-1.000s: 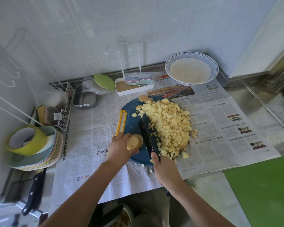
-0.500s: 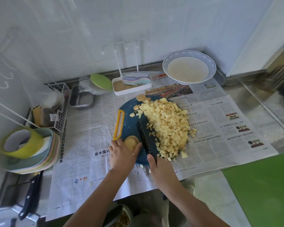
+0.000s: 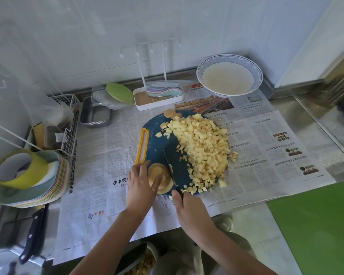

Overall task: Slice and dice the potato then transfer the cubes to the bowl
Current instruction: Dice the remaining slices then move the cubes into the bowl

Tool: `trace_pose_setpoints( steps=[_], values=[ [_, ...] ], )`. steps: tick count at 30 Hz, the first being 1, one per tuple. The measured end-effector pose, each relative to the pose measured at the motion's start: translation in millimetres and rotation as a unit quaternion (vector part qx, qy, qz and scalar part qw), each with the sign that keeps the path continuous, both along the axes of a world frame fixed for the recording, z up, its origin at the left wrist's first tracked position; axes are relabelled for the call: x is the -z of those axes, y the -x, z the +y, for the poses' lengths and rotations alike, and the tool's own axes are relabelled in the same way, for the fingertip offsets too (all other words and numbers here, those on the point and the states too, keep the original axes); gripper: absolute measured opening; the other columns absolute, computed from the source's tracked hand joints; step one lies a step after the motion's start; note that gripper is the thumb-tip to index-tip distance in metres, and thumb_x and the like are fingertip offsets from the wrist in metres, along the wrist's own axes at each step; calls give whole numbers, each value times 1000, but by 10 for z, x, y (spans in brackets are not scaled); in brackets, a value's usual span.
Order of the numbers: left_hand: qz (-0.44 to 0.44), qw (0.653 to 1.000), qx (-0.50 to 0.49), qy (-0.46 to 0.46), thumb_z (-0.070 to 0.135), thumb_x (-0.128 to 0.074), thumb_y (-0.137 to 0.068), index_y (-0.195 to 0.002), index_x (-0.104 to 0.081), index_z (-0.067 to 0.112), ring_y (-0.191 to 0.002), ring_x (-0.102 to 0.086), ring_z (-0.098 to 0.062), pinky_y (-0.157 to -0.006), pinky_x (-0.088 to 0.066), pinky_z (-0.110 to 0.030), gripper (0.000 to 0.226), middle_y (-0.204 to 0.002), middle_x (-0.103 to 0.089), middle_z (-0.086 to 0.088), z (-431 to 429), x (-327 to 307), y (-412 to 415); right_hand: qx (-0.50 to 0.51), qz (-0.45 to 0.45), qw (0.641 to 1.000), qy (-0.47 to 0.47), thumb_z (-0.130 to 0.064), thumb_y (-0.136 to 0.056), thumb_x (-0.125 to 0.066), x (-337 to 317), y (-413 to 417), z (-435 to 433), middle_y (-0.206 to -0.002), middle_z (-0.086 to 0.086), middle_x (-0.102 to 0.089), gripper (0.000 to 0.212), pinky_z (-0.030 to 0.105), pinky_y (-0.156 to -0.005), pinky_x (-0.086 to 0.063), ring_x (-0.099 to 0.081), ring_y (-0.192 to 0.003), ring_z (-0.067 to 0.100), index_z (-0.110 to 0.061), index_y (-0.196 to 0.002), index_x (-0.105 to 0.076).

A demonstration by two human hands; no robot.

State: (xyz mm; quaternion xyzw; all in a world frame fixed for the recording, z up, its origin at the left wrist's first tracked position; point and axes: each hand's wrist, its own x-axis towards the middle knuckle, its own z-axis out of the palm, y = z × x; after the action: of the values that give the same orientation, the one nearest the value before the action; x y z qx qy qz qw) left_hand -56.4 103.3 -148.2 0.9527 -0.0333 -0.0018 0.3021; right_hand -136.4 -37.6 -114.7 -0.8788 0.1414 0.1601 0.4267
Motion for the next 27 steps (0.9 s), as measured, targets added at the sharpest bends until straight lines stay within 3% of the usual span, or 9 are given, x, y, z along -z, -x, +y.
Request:
trace_pose_setpoints(
  steps=[2, 4, 5, 10, 13, 17, 21, 27],
  values=[
    [-67, 997, 45, 0, 38, -48, -92, -127, -55, 9, -113, -43, -25, -92, -43, -43, 45, -124, -54, -12, -17, 81, 38, -4, -13, 1000, 18, -49, -101, -29, -2, 7, -49, -66, -8, -43, 43, 16, -50, -31, -39, -56, 3, -15, -87, -51],
    [-74, 995, 54, 41, 38, -41, -93, -124, -56, 7, -112, -42, -20, -93, -44, -43, 46, -123, -56, -11, -42, 129, 76, -23, -38, 995, 84, -52, -99, -24, -11, 1, -105, -65, -8, -44, 47, 19, -51, -32, -41, -56, 5, -17, -83, -49],
    [-75, 994, 46, 58, 38, -40, -94, -124, -56, 6, -114, -41, -18, -96, -41, -39, 47, -125, -54, -11, -55, 132, 78, -15, -44, 996, 70, -52, -99, -22, -23, -18, -138, -64, -7, -45, 48, 19, -52, -32, -42, -56, 6, -18, -79, -49],
    [-129, 983, 59, 113, 26, -42, -90, -115, -59, 6, -109, -41, -4, -98, -25, -7, 36, -115, -56, -6, -103, -78, -83, 9, 19, 989, -145, -53, -98, -28, -256, -155, -457, -50, -3, -46, 57, 30, -51, -45, -42, -41, 13, -12, -65, -50],
    [-152, 977, 99, 113, 16, -43, -86, -111, -61, 8, -106, -46, -9, -95, -33, -14, 32, -111, -56, 0, -186, -206, -202, 63, 147, 940, -302, -55, -96, -39, -365, -302, -810, -50, -1, -49, 54, 22, -40, -40, -41, -38, 13, -10, -69, -54],
    [-135, 980, 123, 84, 16, -51, -85, -110, -61, 10, -106, -48, -17, -93, -34, -24, 28, -110, -57, -2, -279, -141, -308, 19, 205, 940, -273, -61, -92, -41, -257, -523, -1203, -51, 2, -48, 57, 24, -43, -40, -41, -39, 14, -10, -70, -54],
    [-100, 983, 148, 31, 12, -61, -84, -112, -60, 11, -106, -45, -19, -93, -35, -31, 29, -112, -56, -6, -242, 88, -245, -10, 202, 956, -212, -64, -90, -41, -169, -633, -1379, -49, 3, -49, 61, 23, -41, -41, -44, -37, 16, -8, -70, -56],
    [-65, 986, 151, 26, 35, -38, -91, -116, -57, 10, -110, -43, -17, -99, -37, -33, 41, -118, -54, -5, -144, 211, -160, -29, 163, 969, -182, -64, -91, -38, -178, -696, -1550, -49, 4, -49, 62, 23, -44, -41, -44, -38, 18, -8, -72, -57]
  ],
)
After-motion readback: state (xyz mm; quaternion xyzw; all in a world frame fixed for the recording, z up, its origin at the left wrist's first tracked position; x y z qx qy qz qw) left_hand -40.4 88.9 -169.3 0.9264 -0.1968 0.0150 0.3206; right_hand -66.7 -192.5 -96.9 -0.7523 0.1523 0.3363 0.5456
